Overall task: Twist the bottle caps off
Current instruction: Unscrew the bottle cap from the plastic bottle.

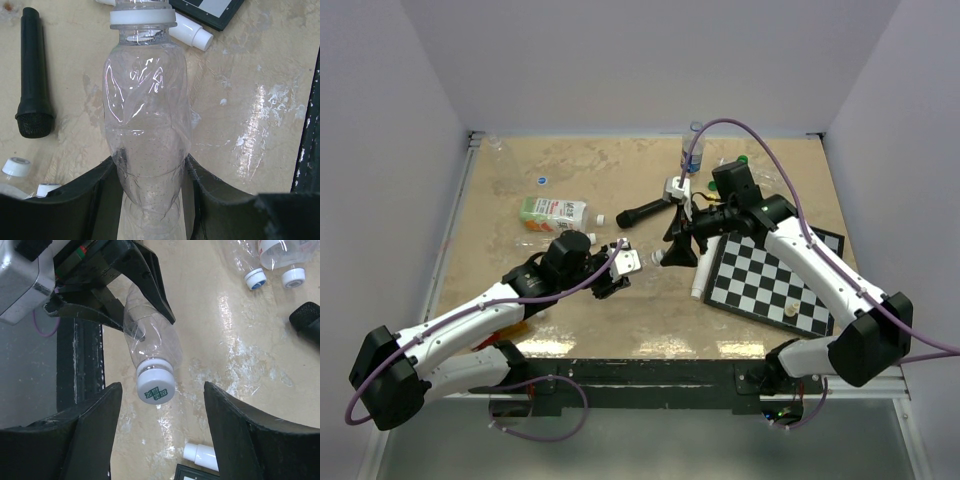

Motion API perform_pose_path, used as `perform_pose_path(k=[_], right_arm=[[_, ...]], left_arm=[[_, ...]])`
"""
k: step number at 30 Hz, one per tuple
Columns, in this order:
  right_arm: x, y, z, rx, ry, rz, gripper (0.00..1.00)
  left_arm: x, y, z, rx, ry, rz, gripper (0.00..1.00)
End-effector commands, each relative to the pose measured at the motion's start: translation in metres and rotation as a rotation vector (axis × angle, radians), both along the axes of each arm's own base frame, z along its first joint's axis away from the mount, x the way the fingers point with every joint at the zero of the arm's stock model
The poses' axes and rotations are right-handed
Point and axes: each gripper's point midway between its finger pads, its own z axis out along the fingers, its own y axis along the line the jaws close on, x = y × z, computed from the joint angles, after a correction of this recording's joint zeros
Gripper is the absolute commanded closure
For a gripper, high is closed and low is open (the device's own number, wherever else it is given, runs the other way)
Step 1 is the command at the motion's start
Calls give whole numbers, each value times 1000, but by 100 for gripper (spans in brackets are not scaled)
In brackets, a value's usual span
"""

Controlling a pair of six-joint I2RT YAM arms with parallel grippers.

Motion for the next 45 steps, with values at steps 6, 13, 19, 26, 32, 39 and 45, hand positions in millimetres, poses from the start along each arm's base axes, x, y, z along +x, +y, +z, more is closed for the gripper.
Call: perform_pose_path(k=[6,13,19,26,32,39,45], right_arm=[[1,4,0,10,31,-15,38],[-2,7,-9,-10,54,-8,40],[-4,11,-10,-15,64,8,50],[-10,11,-5,-3,27,60,92],[-12,6,-2,-22,-100,178,100],[-7,-11,-1,-94,-529,456,100],[9,-17,14,-143,-976,697,100]], left_arm=[[6,-2,13,-32,-25,16,100],[7,-2,13,-30,-27,20,100],[7,-1,13,-28,-29,24,100],[7,-1,11,-24,-29,27,100],[7,-1,11,-23,-29,25,100],[5,-2,11,-28,-25,9,100],[4,-2,12,-31,-25,7,100]])
